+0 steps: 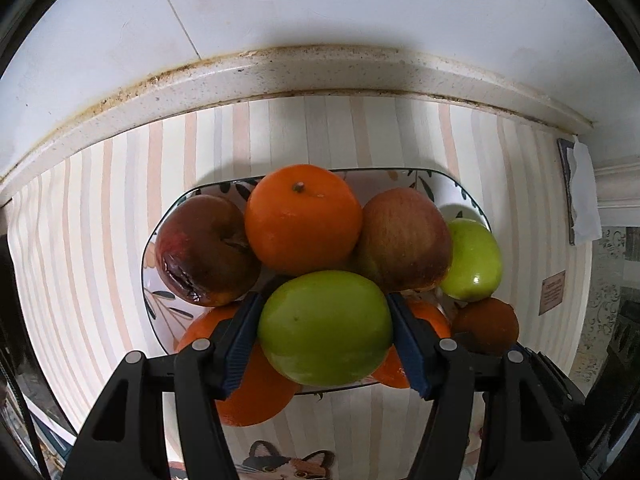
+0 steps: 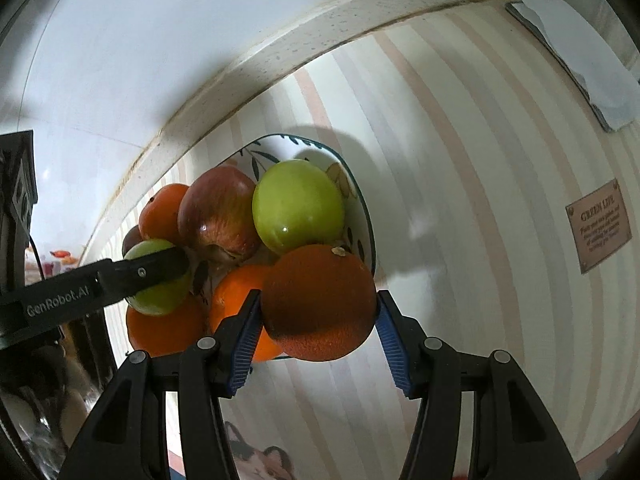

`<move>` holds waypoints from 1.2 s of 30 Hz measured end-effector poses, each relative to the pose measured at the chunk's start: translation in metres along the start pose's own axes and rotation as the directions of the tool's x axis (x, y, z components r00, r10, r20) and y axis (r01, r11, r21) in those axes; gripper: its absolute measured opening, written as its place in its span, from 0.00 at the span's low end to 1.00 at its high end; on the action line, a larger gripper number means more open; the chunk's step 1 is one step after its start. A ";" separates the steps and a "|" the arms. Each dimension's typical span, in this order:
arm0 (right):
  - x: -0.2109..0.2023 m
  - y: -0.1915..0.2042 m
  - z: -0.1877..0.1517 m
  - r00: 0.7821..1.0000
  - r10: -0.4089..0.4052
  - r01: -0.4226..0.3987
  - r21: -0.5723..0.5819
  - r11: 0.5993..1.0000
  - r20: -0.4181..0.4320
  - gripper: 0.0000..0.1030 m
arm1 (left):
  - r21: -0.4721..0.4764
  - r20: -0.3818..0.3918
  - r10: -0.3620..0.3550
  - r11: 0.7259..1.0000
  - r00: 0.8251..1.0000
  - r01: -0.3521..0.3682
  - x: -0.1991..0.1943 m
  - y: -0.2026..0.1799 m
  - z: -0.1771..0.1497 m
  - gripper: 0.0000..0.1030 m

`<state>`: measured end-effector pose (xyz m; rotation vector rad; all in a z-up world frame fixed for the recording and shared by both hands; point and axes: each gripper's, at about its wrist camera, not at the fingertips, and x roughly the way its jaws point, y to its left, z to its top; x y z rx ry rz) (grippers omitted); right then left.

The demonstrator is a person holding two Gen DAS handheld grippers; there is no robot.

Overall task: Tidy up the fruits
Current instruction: 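Carry green apple and persimmon onto the floral plate and open both tools, then raise both open tools back above the counter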

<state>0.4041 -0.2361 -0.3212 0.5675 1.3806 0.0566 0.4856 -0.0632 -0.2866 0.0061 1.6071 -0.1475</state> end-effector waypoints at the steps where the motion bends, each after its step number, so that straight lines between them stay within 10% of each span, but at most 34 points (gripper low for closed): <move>1: -0.002 -0.002 -0.001 1.000 0.005 -0.005 0.008 1.000 -0.001 0.57 | 0.004 0.000 0.010 1.000 1.000 -0.010 0.001 -0.003 0.000 0.60; 14: 0.002 -0.004 -0.003 0.999 0.032 -0.031 0.046 0.998 -0.025 0.89 | -0.039 0.035 -0.048 0.998 0.998 0.049 -0.010 0.000 -0.012 0.83; 25: -0.059 0.038 -0.039 0.973 -0.183 0.211 -0.218 0.953 0.143 0.92 | -0.093 0.233 0.062 0.995 0.970 -0.041 -0.061 0.041 -0.091 0.83; 36: -0.108 0.077 -0.094 0.945 -0.195 0.280 -0.339 0.898 0.263 0.92 | -0.131 0.368 0.119 0.989 0.922 -0.075 -0.109 0.056 -0.180 0.83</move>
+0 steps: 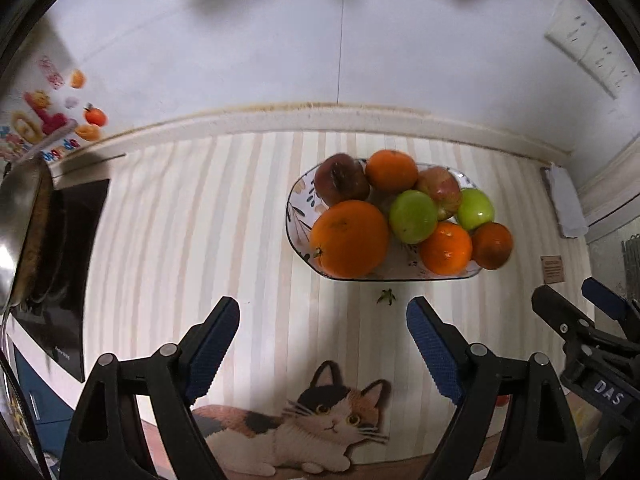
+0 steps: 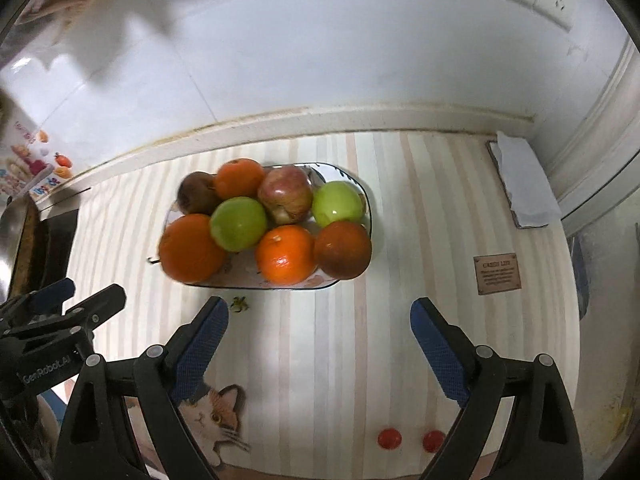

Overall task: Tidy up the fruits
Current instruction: 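Raise both open tools back above the counter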

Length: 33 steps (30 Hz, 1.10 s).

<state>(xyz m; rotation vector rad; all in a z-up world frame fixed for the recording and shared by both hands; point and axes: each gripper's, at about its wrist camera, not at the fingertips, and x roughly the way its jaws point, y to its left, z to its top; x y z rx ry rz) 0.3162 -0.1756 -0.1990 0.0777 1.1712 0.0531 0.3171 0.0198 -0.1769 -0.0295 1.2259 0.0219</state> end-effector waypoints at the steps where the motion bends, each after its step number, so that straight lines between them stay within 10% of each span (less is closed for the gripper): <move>1: -0.008 0.002 -0.004 1.000 -0.001 0.001 -0.003 1.000 0.010 0.92 | 0.000 0.006 -0.006 1.000 1.000 0.006 -0.008 0.000 -0.004 0.83; 19: -0.164 0.016 -0.061 0.970 0.004 0.007 -0.047 0.999 0.241 0.92 | 0.028 0.203 -0.057 0.998 0.977 0.053 -0.144 -0.001 -0.052 0.83; 33: -0.208 0.018 -0.081 0.954 0.016 -0.003 -0.042 0.999 0.300 0.92 | 0.039 0.215 -0.073 0.997 0.974 0.066 -0.159 -0.006 -0.068 0.83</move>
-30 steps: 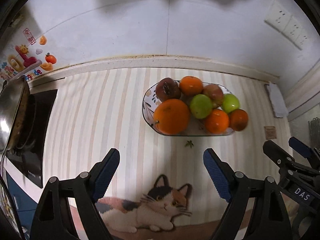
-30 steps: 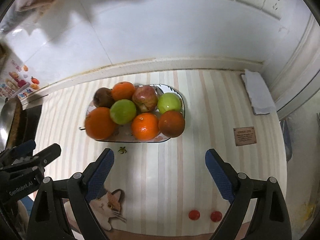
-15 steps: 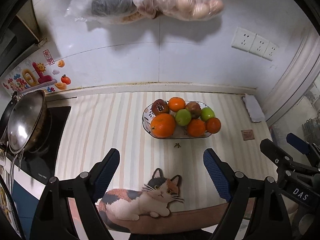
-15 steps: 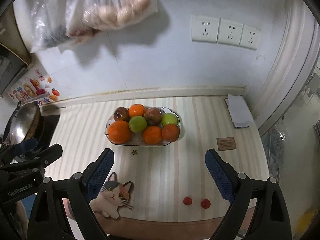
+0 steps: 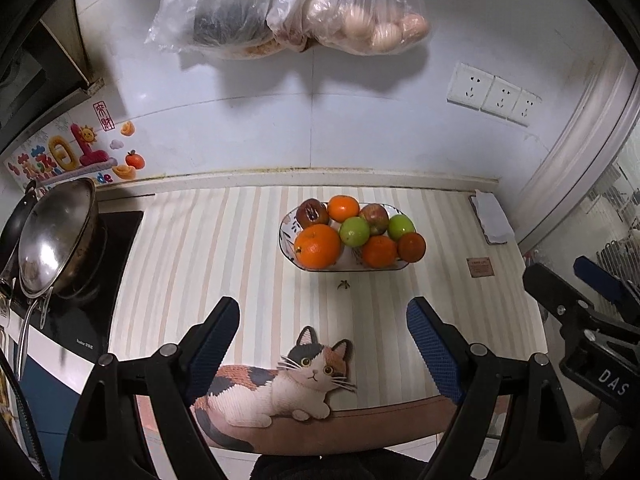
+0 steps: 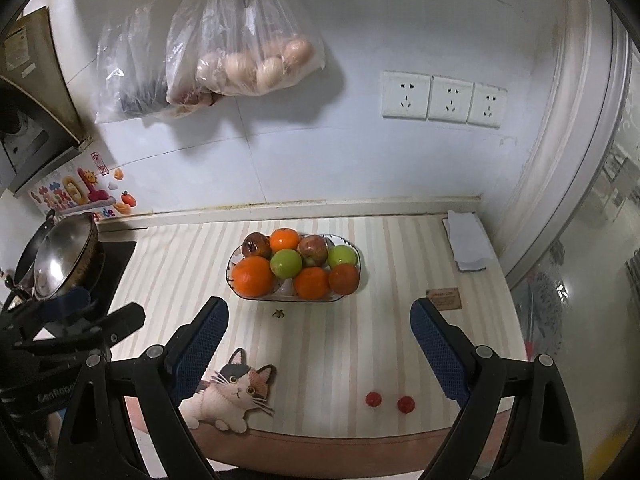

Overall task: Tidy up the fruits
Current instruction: 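Raise both open tools back above the counter, then grasp a cherry tomato with the left tool while the right tool grasps the other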

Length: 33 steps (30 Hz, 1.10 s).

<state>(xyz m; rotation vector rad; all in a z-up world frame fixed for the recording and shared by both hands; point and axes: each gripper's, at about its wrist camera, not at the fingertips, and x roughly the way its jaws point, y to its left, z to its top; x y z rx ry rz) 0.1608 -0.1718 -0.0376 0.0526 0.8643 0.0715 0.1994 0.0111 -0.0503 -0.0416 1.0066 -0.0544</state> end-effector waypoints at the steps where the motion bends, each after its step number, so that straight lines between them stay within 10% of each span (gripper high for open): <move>1: 0.004 -0.002 -0.001 1.000 0.008 -0.008 0.011 1.000 -0.011 0.94 | 0.001 -0.003 0.002 1.000 1.000 -0.002 0.002 0.000 0.000 0.83; 11: 0.070 -0.067 -0.036 0.984 -0.005 0.036 0.169 0.985 -0.176 0.95 | 0.051 -0.124 0.024 0.999 0.992 -0.018 0.076 -0.033 -0.003 0.83; 20: 0.169 -0.150 -0.124 0.911 0.002 0.138 0.311 0.940 -0.411 0.93 | 0.197 -0.336 0.058 0.980 0.940 0.011 0.183 -0.103 -0.035 0.84; 27: 0.227 -0.180 -0.186 0.864 0.062 0.165 0.397 0.903 -0.499 0.57 | 0.252 -0.483 0.075 0.966 0.872 0.057 0.240 -0.137 -0.065 0.84; 33: 0.237 -0.178 -0.201 0.881 0.033 0.158 0.361 0.919 -0.472 0.30 | 0.246 -0.547 0.039 0.962 0.836 0.116 0.258 -0.152 -0.081 0.84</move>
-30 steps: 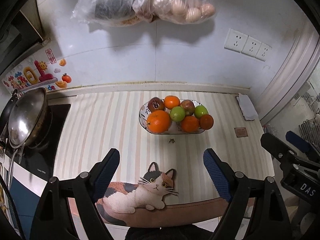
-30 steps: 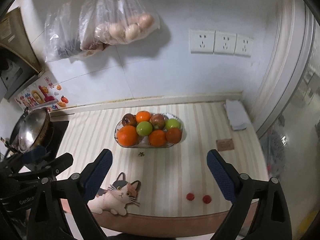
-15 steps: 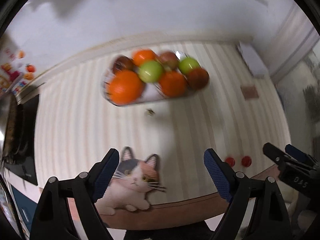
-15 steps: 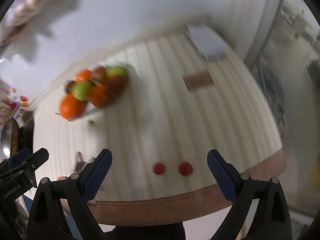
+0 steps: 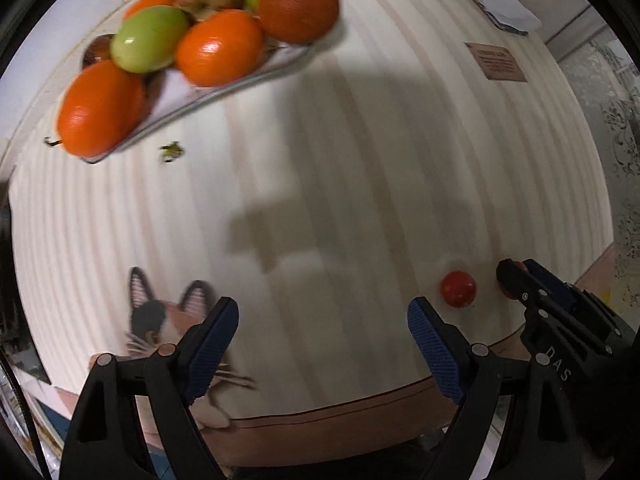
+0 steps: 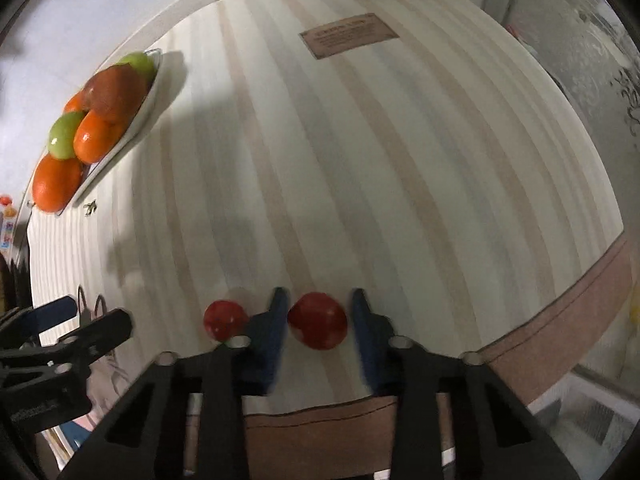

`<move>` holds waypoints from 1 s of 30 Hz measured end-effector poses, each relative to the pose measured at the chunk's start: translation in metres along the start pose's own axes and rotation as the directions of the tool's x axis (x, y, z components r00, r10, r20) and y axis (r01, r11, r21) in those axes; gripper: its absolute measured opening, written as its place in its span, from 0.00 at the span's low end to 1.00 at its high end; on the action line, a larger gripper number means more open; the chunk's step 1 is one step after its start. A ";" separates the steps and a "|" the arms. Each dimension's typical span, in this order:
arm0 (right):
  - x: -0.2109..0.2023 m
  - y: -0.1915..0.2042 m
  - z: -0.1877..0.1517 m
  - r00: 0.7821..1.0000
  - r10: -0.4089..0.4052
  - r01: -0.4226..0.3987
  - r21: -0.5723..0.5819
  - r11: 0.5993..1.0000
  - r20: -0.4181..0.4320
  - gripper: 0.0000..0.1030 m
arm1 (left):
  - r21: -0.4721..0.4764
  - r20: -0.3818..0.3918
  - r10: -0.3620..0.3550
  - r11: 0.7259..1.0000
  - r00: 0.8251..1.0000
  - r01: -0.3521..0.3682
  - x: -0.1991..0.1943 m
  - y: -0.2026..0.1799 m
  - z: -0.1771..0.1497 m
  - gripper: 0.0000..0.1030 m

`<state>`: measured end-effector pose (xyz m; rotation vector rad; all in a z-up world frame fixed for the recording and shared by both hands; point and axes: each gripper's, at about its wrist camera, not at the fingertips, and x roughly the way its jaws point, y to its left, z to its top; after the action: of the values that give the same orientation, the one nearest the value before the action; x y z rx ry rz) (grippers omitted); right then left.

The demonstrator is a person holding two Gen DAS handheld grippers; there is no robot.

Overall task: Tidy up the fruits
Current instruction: 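Grasp a cherry tomato with the left tool while the right tool grasps the other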

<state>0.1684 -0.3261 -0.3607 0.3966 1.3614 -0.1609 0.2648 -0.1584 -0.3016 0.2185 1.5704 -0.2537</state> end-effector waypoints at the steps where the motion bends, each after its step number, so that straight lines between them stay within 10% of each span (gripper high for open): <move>1: -0.001 -0.002 -0.002 1.000 -0.001 0.001 0.007 1.000 0.012 0.30 | 0.008 -0.005 -0.019 1.000 1.000 0.019 0.001 -0.004 0.000 0.84; 8: -0.012 -0.042 -0.005 0.999 -0.019 0.014 0.110 0.994 0.041 0.30 | 0.105 -0.007 -0.105 0.989 0.994 0.105 0.011 -0.051 0.003 0.78; 19: -0.022 -0.058 0.000 0.998 -0.049 0.043 0.143 0.989 0.039 0.31 | 0.185 -0.005 -0.102 0.977 0.995 0.101 0.023 -0.080 0.003 0.23; 30: -0.035 -0.020 0.016 0.997 0.002 -0.008 0.071 0.997 0.075 0.31 | 0.066 0.045 -0.124 0.990 0.991 0.121 0.009 -0.016 0.002 0.23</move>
<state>0.1692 -0.3544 -0.3274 0.4496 1.2838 -0.2186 0.2622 -0.1750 -0.3098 0.1637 1.5305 -0.4028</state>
